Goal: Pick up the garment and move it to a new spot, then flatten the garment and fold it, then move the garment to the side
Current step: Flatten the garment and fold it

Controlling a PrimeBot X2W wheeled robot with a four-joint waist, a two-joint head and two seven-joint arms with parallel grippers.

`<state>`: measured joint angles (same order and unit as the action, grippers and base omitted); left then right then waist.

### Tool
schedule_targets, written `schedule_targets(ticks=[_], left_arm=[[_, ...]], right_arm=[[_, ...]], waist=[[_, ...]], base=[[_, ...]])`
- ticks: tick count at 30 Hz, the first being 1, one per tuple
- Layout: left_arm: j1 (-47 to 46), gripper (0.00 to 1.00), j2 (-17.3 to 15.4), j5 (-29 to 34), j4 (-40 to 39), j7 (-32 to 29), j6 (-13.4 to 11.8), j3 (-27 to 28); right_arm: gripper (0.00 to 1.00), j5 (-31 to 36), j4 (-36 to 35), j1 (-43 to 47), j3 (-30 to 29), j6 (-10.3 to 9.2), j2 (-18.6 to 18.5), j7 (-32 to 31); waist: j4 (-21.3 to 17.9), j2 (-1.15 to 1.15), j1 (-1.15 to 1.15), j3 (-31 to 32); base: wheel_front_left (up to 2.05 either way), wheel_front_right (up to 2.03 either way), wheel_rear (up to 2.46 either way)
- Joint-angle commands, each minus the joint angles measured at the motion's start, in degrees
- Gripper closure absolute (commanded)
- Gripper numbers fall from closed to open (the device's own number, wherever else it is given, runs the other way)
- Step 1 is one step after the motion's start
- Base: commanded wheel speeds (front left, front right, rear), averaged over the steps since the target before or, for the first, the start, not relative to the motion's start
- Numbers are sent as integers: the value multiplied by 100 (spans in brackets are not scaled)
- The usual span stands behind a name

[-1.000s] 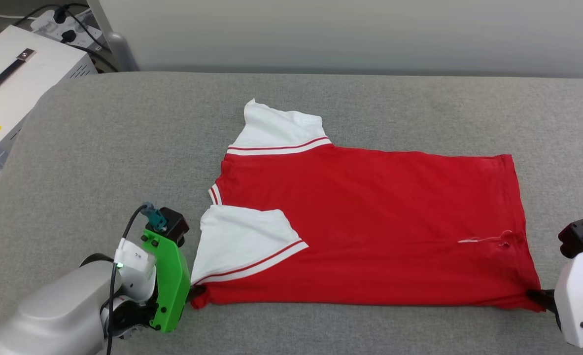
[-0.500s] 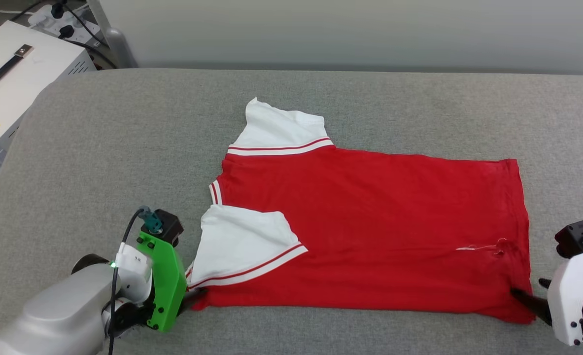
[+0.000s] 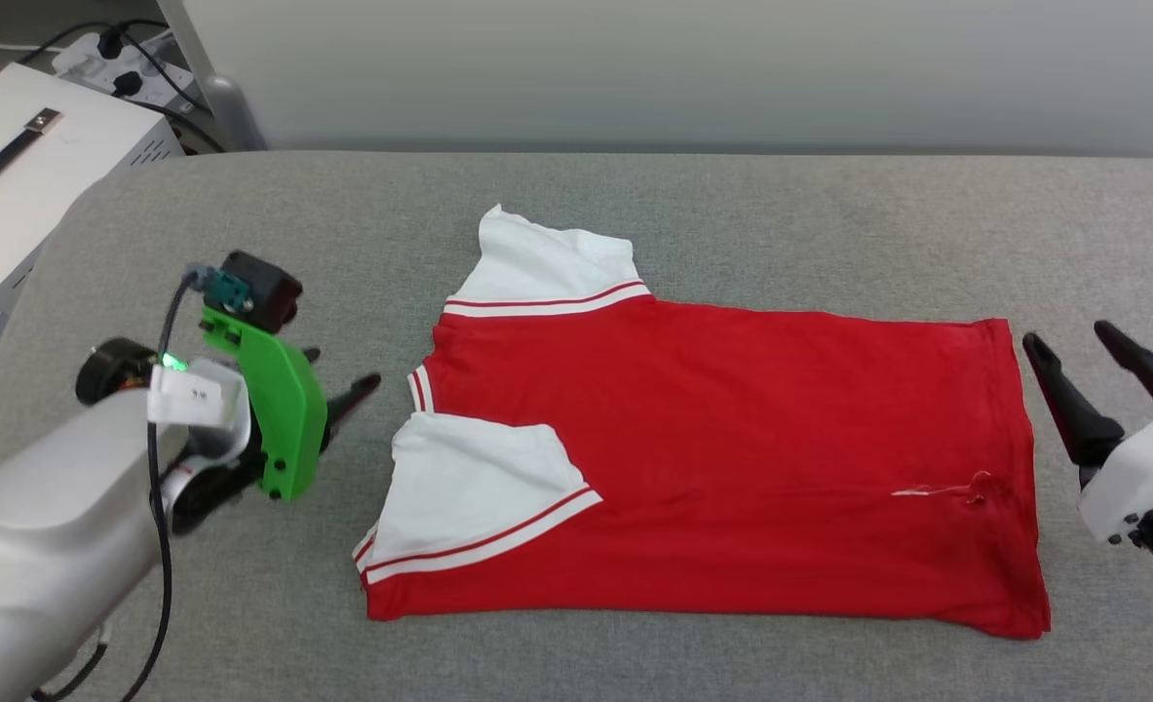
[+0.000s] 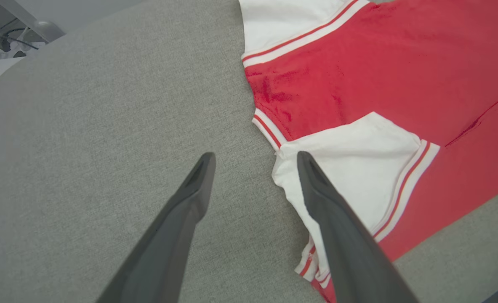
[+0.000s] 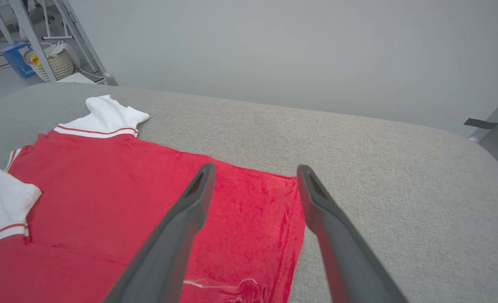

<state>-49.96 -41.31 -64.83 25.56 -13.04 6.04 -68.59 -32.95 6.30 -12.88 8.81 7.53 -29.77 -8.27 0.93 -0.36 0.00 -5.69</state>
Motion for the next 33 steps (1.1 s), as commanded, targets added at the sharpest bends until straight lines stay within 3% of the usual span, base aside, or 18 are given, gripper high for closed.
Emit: schedule_targets(ticks=[1,7,8,11,17,25,33], left_arm=[[-239,0,55,122,51,121,-74,93],[-1014,0,308,411,311,458,-179,364],[-1464,0,469,435,509,469,-131,496],[-1945,0,610,393,693,287,-61,592],[-2962,0,852,251,1151,-642,80,566],[-3833,0,1079,-371,1577,-2539,136,429],[-3984,0,1083,-277,1921,-3118,142,103]], right_arm=[[0,194,-123,-76,-178,-4,186,153],[0,836,-701,-83,-781,-4,918,579],[0,1082,-988,-81,-857,-4,1170,658],[0,1240,-1199,-110,-853,-4,1290,667],[0,1412,-1518,-285,-786,-4,1435,710],[0,1518,-1640,-664,-559,-4,1524,762],[0,1535,-1615,-924,-361,-4,1565,854]], waist=[[-51,36,0,-130],[-200,36,0,-604],[-311,36,0,-921],[-412,36,0,-1245],[-609,36,0,-1900],[-889,36,0,-2593],[-1137,36,0,-3004]], base=[[0,0,0],[0,0,0],[0,0,0],[0,0,0],[0,0,0],[0,0,0],[0,0,0]])
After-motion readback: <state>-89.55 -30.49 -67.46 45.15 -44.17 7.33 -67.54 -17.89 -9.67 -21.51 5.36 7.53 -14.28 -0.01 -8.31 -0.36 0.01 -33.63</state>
